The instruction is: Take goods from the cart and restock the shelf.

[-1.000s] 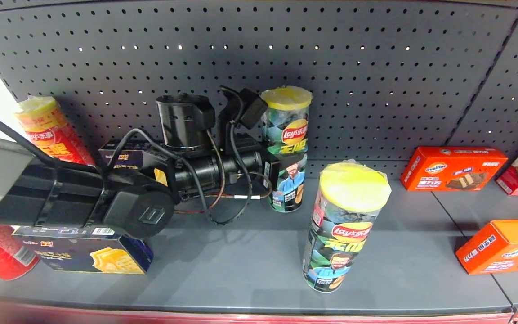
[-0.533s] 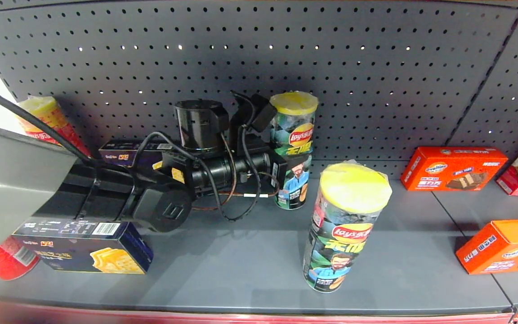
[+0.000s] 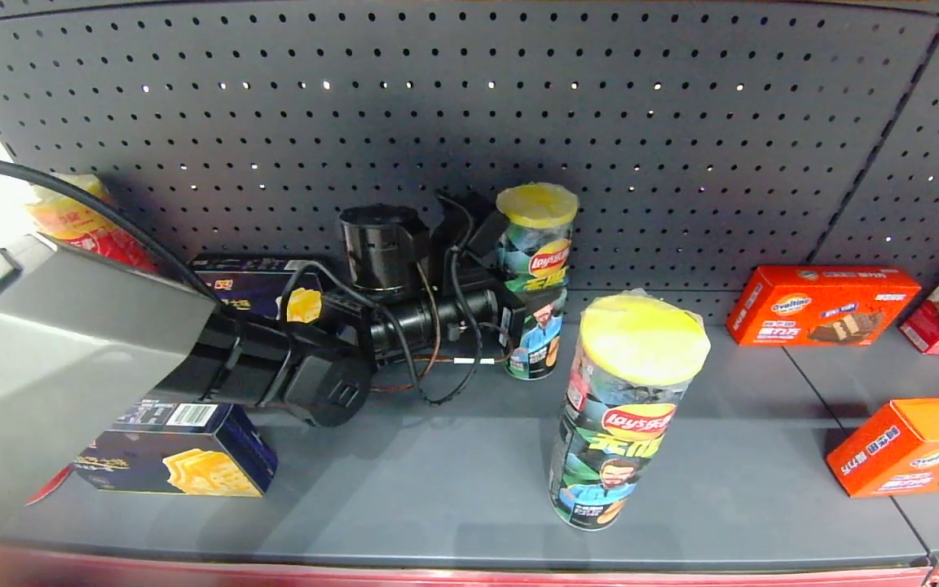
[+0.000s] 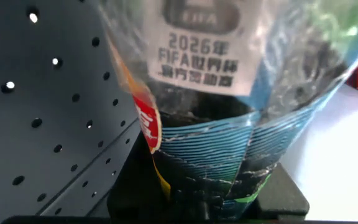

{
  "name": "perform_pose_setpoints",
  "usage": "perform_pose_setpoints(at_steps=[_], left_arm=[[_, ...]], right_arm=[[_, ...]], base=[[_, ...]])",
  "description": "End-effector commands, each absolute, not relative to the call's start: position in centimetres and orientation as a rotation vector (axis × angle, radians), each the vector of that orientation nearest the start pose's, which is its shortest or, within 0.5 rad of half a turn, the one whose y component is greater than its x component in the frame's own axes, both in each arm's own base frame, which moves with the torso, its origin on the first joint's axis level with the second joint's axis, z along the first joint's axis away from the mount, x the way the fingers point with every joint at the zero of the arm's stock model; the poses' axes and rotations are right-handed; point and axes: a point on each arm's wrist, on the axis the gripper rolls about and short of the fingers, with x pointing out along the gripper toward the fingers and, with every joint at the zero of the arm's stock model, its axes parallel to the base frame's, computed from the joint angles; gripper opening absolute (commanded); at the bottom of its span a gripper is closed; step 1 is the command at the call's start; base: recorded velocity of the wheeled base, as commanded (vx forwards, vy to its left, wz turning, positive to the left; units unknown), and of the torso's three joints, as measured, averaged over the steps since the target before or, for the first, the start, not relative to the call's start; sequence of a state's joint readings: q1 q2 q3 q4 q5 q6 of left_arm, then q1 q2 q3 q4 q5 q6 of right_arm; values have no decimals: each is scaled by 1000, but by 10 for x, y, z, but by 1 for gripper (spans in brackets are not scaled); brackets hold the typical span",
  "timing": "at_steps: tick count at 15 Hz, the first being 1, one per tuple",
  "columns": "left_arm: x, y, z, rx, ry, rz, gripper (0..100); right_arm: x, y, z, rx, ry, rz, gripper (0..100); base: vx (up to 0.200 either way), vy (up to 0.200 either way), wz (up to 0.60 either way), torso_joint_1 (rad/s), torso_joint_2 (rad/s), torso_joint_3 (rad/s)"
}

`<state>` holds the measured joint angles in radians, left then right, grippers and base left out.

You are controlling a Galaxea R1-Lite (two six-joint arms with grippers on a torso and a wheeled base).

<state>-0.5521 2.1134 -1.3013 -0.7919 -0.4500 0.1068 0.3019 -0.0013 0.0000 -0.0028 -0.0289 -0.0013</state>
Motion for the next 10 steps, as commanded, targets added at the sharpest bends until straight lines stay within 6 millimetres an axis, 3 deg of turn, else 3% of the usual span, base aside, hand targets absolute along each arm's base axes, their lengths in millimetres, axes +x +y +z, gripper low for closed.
perform_pose_setpoints(at_steps=[1, 7, 10], left_arm=[[364, -236, 173, 100, -17, -1003, 100], [360, -236, 177, 97, -48, -1001, 100], [338, -222, 189, 106, -41, -971, 100]], right_arm=[[-22, -7, 76, -1, -3, 273, 100], [-22, -7, 76, -1, -3, 273, 100], [-22, -7, 76, -3, -3, 273, 100]], base=[[0, 0, 0, 0, 0, 0], [0, 0, 0, 0, 0, 0], [0, 0, 0, 0, 0, 0]])
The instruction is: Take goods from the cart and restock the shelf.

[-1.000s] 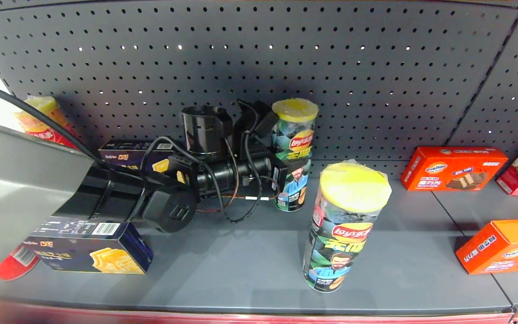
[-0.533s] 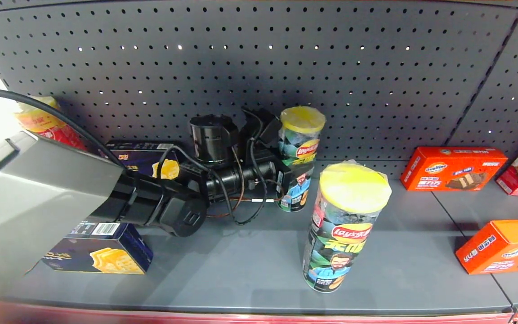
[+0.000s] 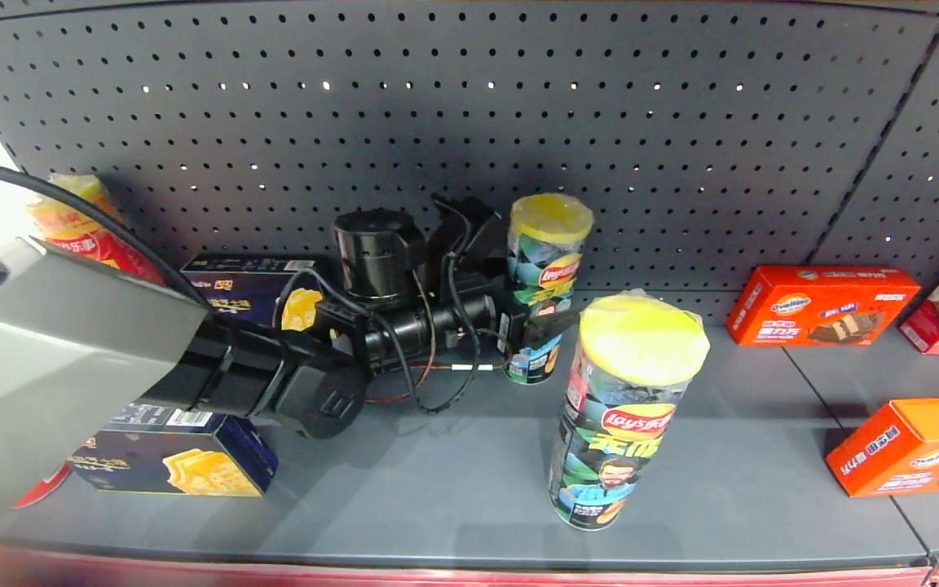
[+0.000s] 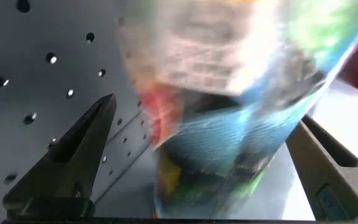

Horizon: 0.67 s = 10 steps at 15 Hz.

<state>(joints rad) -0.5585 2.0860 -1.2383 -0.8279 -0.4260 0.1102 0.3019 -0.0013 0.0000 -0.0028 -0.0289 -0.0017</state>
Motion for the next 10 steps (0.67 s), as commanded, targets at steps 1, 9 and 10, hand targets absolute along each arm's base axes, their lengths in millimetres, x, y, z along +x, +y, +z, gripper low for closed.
perform_pose_setpoints(at_steps=[1, 9, 10], left_arm=[[329, -217, 187, 108, -17, -941, 100], [308, -196, 179, 161, 17, -796, 100], [310, -195, 181, 161, 14, -774, 100]], right_arm=[[-22, -7, 76, -1, -3, 273, 100], [-22, -7, 76, -1, -3, 273, 100], [-22, -7, 76, -1, -3, 273, 100]], base=[[0, 0, 0, 0, 0, 0], [0, 0, 0, 0, 0, 0], [0, 0, 0, 0, 0, 0]])
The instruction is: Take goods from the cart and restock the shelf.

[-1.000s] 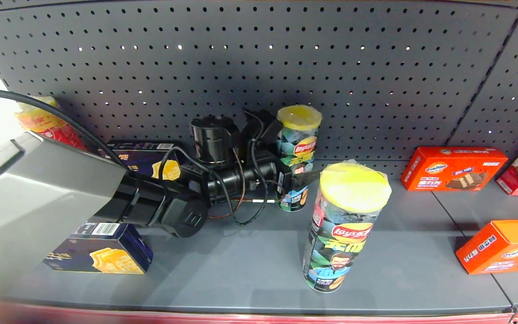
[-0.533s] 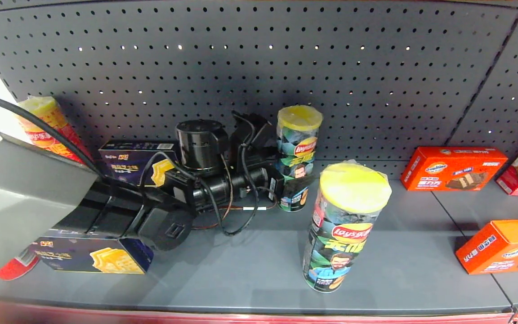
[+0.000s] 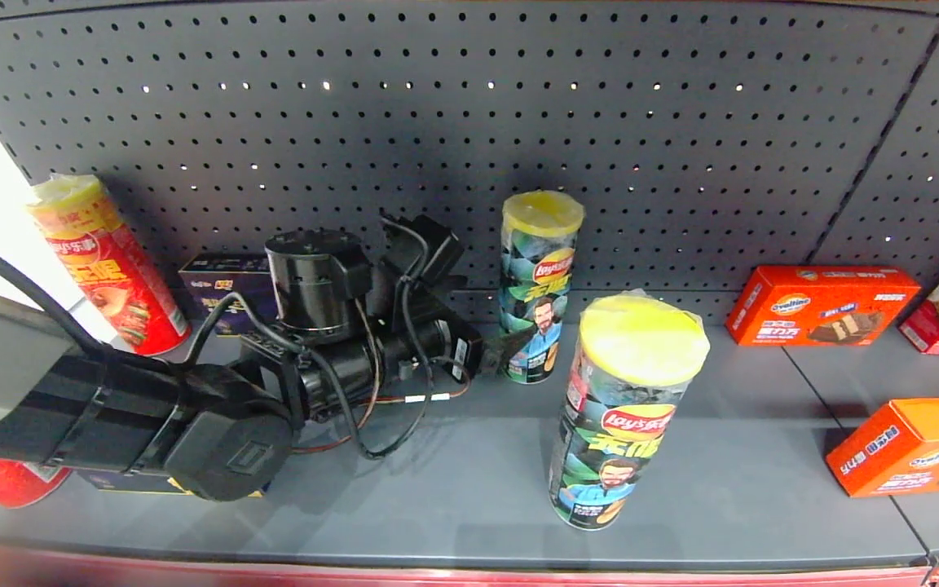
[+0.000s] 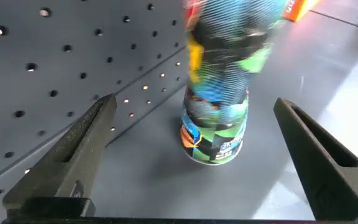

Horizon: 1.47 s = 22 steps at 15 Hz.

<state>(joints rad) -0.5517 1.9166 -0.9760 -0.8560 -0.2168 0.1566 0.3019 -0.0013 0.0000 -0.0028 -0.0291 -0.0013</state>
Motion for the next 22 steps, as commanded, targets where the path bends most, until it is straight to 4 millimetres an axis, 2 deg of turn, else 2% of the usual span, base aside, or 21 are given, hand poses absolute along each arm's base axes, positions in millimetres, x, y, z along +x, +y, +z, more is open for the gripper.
perform_pose_setpoints(at_steps=[1, 18, 20, 22], left_arm=[[312, -194, 182, 162, 13, -729, 100], [318, -185, 178, 161, 33, -646, 100], [315, -186, 179, 161, 28, -652, 100], [304, -183, 190, 162, -2, -668, 100]], right_arm=[[-22, -7, 76, -1, -3, 273, 100], [-22, -7, 76, -1, -3, 273, 100], [-22, -7, 76, -1, -3, 273, 100], [-22, -7, 76, -1, -3, 273, 100]], base=[[0, 0, 0, 0, 0, 0], [0, 0, 0, 0, 0, 0], [0, 0, 0, 0, 0, 0], [0, 0, 0, 0, 0, 0]])
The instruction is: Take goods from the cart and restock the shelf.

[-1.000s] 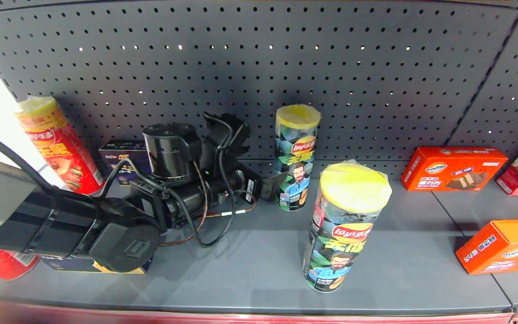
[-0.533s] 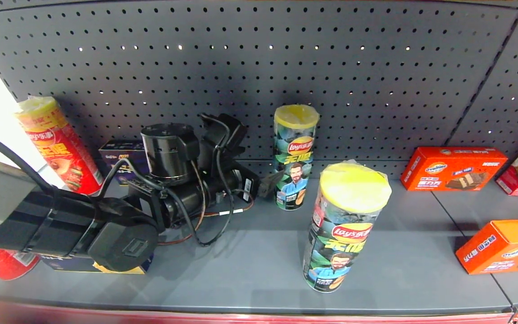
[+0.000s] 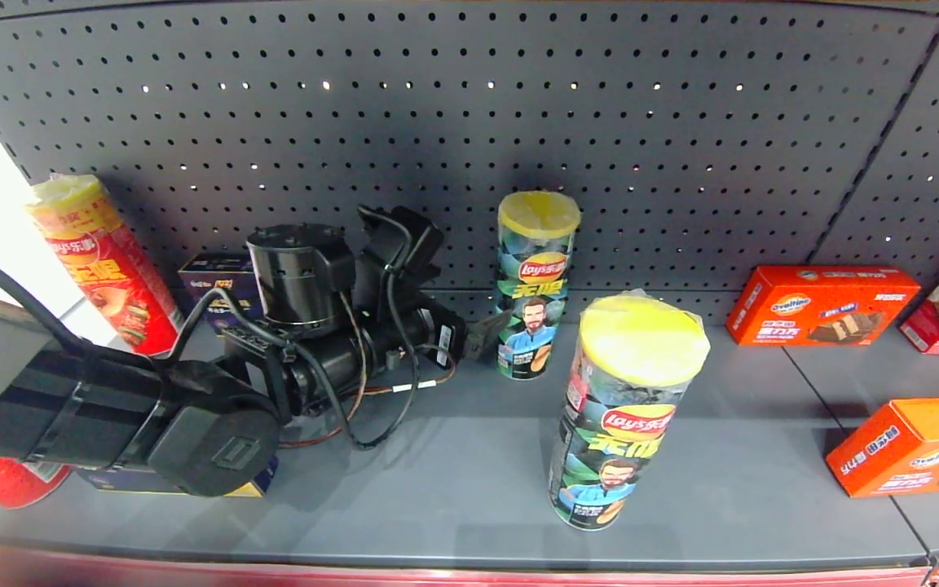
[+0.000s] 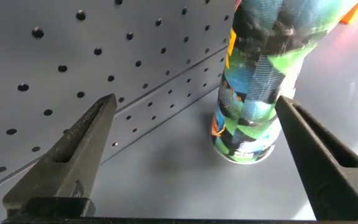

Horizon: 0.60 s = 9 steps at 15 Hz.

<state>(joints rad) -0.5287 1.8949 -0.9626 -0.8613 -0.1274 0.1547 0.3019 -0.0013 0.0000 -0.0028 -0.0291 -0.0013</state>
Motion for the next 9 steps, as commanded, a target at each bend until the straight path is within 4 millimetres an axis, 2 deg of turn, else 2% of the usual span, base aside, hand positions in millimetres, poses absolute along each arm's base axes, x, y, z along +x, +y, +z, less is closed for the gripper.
perform_pose_setpoints(at_steps=[1, 3, 5, 9], left_arm=[[299, -180, 194, 157, -28, -671, 100], [287, -169, 191, 161, -14, -658, 100], [290, -153, 182, 216, 21, -575, 100], [308, -162, 174, 251, 47, -550, 100]], right_arm=[[-22, -7, 76, -1, -3, 273, 100], [-22, -7, 76, -1, -3, 273, 100], [-22, -7, 76, -1, -3, 273, 100], [-22, -7, 76, -1, -3, 273, 100]], base=[[0, 0, 0, 0, 0, 0], [0, 0, 0, 0, 0, 0], [0, 0, 0, 0, 0, 0], [0, 0, 0, 0, 0, 0]])
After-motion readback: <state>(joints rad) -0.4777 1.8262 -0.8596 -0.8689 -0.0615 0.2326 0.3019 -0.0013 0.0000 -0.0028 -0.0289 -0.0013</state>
